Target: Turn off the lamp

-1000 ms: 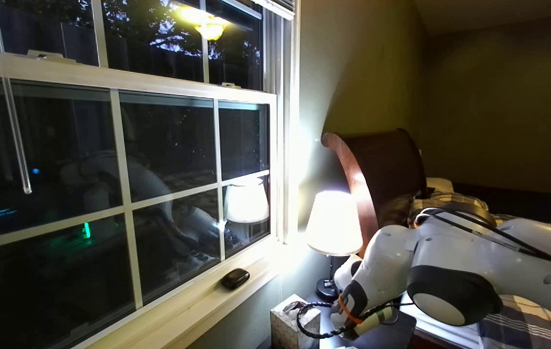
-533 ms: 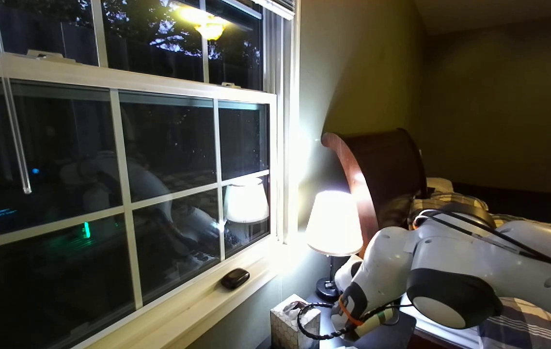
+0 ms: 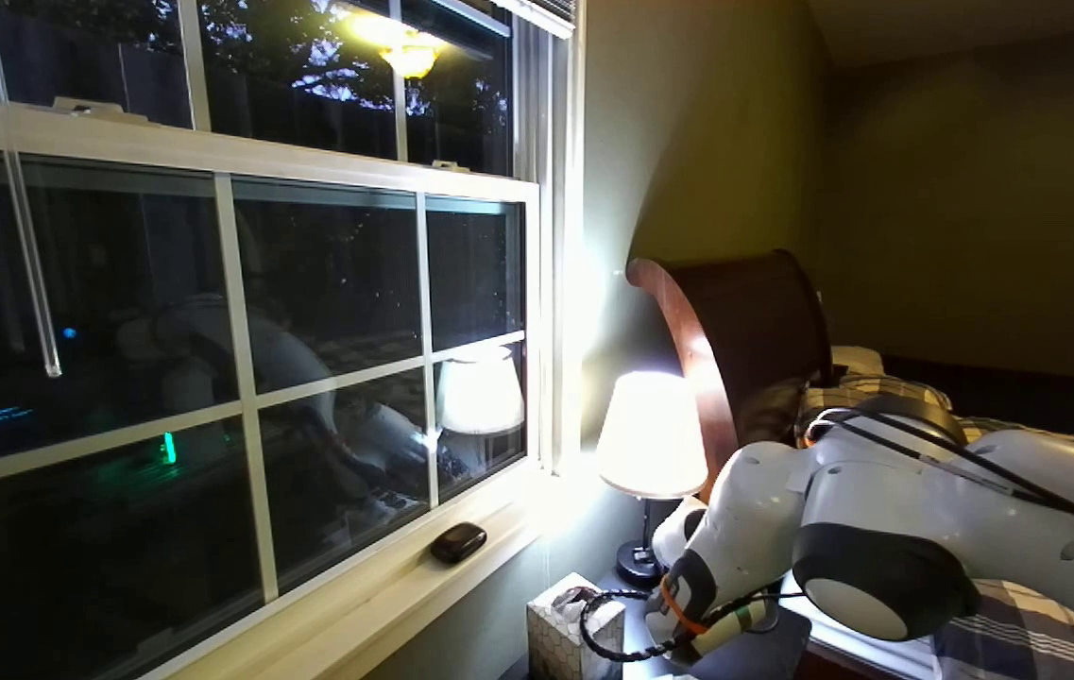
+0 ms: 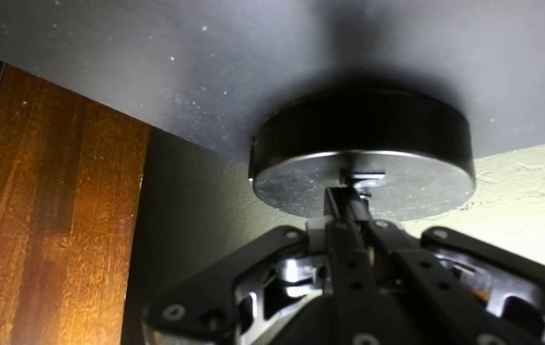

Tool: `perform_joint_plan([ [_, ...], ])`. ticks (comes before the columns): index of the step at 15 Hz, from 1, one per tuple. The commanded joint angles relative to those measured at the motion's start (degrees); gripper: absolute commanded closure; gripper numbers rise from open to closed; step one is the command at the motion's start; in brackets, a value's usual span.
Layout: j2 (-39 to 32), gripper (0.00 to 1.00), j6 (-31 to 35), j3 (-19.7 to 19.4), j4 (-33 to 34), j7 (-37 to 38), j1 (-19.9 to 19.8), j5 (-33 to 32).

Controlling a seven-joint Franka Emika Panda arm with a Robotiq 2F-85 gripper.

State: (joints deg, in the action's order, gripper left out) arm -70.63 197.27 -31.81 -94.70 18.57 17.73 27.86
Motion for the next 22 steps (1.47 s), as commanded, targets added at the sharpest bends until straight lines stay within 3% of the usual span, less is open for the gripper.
perform_joint_plan([
  [1,-2.4,1.0,-5.3,-1.8,1.5,-0.1,0.7,0.6],
  [5,-3.5,1.0,-10.9,-4.1,2.8,0.3,1.2,0.3],
  [12,0.1,1.0,-12.2,-2.6,-0.3,-0.3,1.4,-2.0],
  [22,4.2,1.0,-3.2,1.6,-7.6,-0.7,1.5,-0.9],
])
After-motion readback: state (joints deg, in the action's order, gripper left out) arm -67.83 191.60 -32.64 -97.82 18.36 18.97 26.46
